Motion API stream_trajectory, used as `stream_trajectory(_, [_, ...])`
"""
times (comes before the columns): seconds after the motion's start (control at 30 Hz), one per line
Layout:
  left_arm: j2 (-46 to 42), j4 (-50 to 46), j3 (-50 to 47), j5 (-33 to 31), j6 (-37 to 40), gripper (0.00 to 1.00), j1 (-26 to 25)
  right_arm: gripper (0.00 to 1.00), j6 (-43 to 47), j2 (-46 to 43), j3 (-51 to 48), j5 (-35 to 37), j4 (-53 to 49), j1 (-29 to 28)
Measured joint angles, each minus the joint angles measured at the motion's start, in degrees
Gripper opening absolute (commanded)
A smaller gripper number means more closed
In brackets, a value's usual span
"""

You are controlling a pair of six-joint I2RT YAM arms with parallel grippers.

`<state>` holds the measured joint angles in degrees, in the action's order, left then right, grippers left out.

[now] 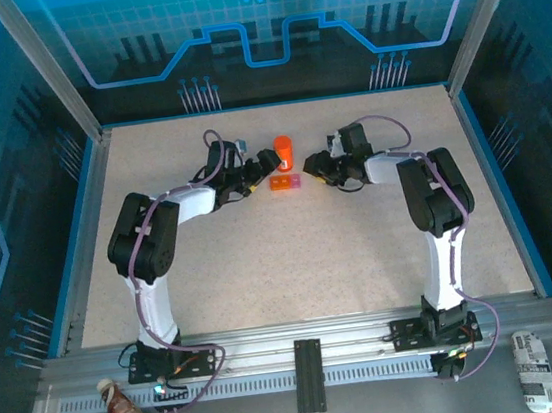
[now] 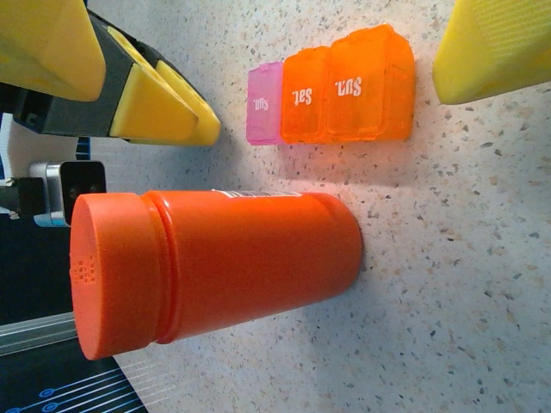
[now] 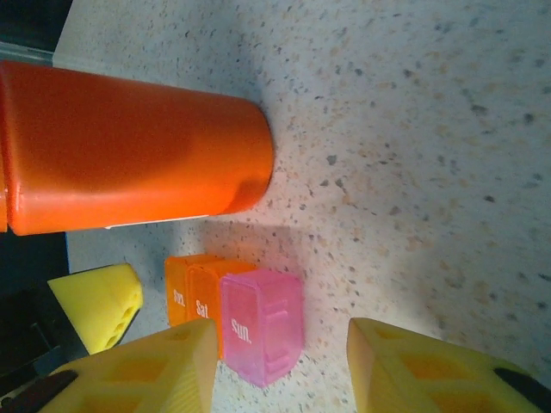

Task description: Sort the pills into containers

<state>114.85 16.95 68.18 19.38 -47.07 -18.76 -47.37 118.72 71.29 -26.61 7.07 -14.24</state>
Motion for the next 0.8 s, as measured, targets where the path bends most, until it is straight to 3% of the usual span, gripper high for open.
stream_trajectory(0.8, [2.8,3.1,0.8,0.0,-2.2,0.99,-1.7,0.41,-2.6,3.5,2.2,-0.9,2.0,-3.5])
